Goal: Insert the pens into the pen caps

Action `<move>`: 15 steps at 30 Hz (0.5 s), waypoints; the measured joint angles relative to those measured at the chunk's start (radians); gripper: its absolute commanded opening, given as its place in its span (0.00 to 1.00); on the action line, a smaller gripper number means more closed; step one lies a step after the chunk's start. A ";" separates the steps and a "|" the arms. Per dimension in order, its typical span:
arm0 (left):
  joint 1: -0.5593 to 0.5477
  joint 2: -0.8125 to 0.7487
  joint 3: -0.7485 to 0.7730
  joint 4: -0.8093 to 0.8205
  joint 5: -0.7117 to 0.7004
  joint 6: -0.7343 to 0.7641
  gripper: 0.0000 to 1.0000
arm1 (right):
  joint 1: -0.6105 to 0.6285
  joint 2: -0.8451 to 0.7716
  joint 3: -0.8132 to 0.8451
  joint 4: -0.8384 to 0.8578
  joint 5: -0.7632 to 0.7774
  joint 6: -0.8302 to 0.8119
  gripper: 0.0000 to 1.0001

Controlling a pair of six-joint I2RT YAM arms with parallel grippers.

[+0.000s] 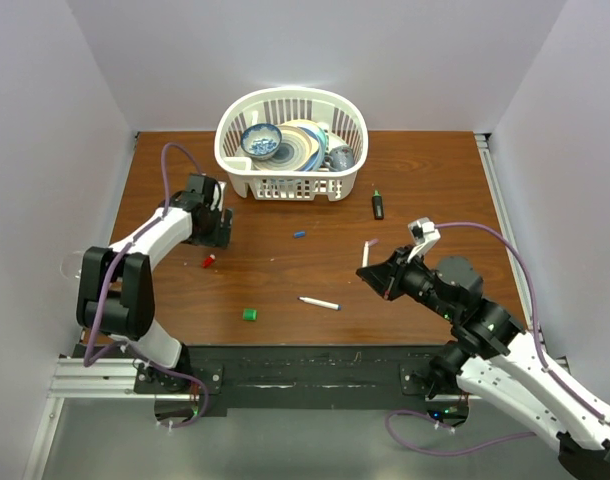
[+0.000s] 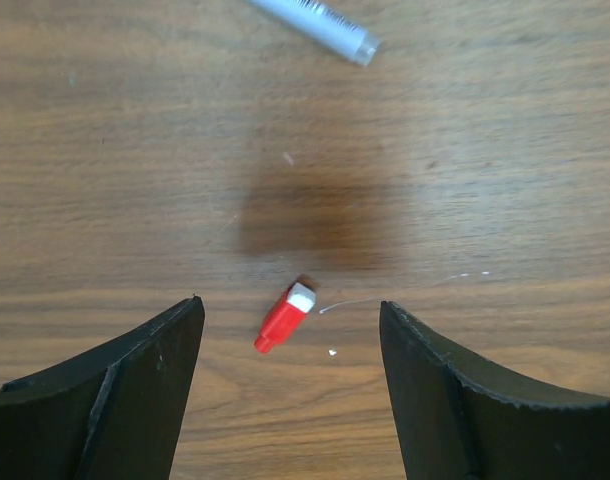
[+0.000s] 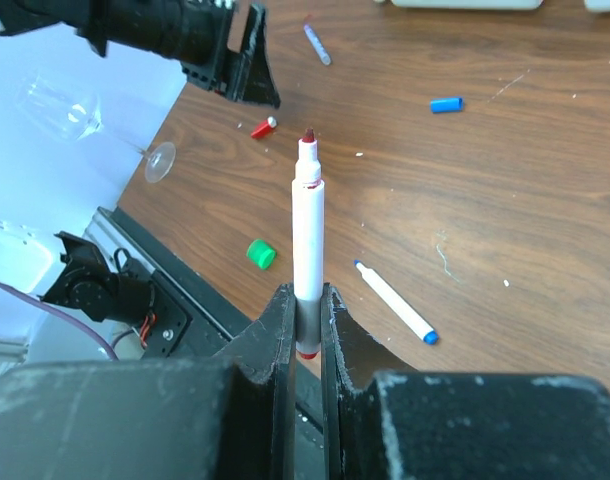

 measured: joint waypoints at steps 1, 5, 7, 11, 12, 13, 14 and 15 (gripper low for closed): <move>0.003 0.006 -0.002 -0.001 0.002 0.002 0.76 | 0.000 -0.005 0.001 -0.003 0.002 -0.003 0.00; 0.017 0.034 -0.003 -0.001 0.012 0.008 0.75 | 0.000 -0.016 0.004 -0.027 0.009 -0.008 0.00; 0.022 0.050 -0.003 -0.001 0.020 0.010 0.74 | 0.000 -0.018 0.004 -0.041 0.017 -0.009 0.00; 0.029 0.084 -0.005 -0.002 0.027 0.010 0.73 | 0.000 -0.030 0.004 -0.058 0.026 -0.010 0.00; 0.029 0.089 -0.008 -0.002 0.027 0.009 0.72 | 0.000 -0.036 0.004 -0.062 0.028 -0.009 0.00; 0.029 0.092 -0.011 -0.006 0.028 0.009 0.72 | 0.000 -0.037 0.005 -0.066 0.029 -0.009 0.00; 0.029 0.093 -0.012 -0.009 0.031 0.009 0.70 | 0.000 -0.037 0.006 -0.072 0.029 -0.009 0.00; 0.029 0.095 -0.014 -0.009 0.034 0.009 0.70 | 0.000 -0.037 0.008 -0.079 0.029 -0.009 0.00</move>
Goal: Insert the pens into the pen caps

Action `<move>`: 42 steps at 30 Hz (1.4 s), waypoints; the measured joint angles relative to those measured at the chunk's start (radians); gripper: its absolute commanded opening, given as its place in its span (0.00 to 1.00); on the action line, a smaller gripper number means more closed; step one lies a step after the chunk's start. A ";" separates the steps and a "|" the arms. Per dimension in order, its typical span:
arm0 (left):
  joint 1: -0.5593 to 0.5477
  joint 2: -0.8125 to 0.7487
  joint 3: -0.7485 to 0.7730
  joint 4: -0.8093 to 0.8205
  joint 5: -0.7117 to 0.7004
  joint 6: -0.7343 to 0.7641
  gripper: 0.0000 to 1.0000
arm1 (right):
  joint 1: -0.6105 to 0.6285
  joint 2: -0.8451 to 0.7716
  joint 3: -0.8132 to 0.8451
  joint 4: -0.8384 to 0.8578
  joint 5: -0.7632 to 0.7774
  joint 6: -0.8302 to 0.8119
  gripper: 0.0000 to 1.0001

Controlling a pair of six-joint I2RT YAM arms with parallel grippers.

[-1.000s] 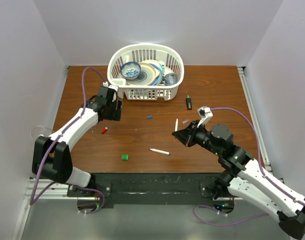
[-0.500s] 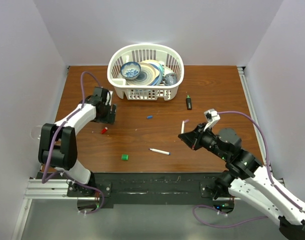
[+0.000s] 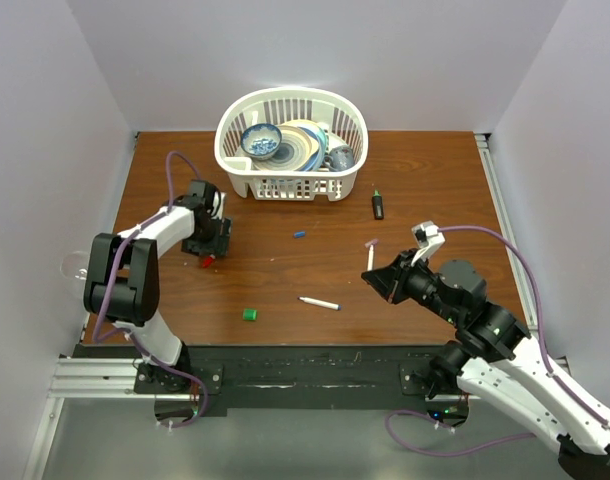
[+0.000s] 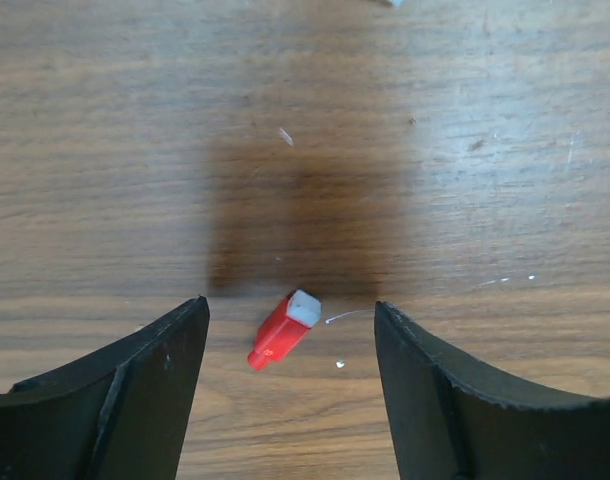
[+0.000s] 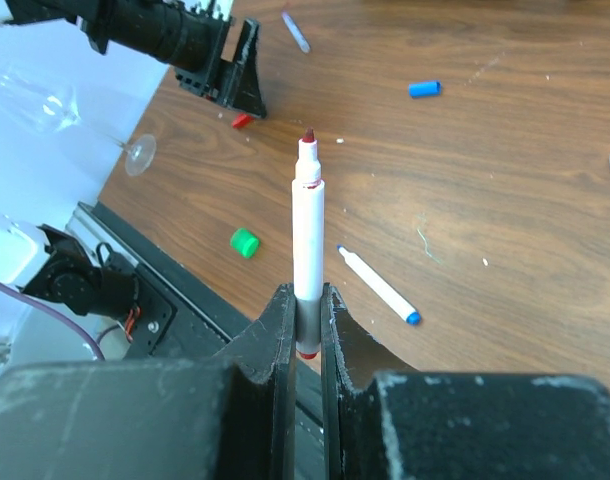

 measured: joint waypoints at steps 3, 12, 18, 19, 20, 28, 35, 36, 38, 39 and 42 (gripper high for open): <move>0.000 0.000 -0.010 0.000 0.021 0.000 0.67 | 0.000 -0.001 0.002 -0.022 0.003 0.000 0.00; 0.002 0.000 -0.022 -0.010 0.088 0.000 0.51 | 0.000 -0.022 0.003 -0.050 0.019 0.002 0.00; 0.008 0.000 -0.022 -0.010 0.105 0.000 0.46 | 0.000 -0.024 0.003 -0.064 0.019 0.003 0.00; 0.008 0.000 -0.022 -0.010 0.107 0.000 0.46 | 0.000 -0.026 0.003 -0.066 0.019 0.003 0.00; 0.008 0.000 -0.022 -0.010 0.108 0.000 0.46 | 0.000 -0.027 0.003 -0.068 0.019 0.004 0.00; 0.007 0.001 -0.026 -0.005 0.086 -0.003 0.38 | 0.000 -0.027 0.003 -0.069 0.020 0.005 0.00; 0.006 0.004 -0.026 -0.003 0.038 -0.019 0.17 | 0.000 -0.038 0.003 -0.078 0.026 0.010 0.00; 0.006 0.005 -0.026 -0.003 0.031 -0.019 0.14 | 0.000 -0.040 0.003 -0.078 0.026 0.011 0.00; 0.006 0.005 -0.026 -0.003 0.028 -0.019 0.04 | 0.000 -0.039 0.003 -0.078 0.026 0.013 0.00; 0.005 0.006 -0.026 -0.004 0.028 -0.023 0.01 | 0.000 -0.039 0.003 -0.079 0.026 0.013 0.00; 0.005 0.007 -0.024 -0.006 0.027 -0.028 0.00 | 0.000 -0.038 0.003 -0.080 0.026 0.017 0.00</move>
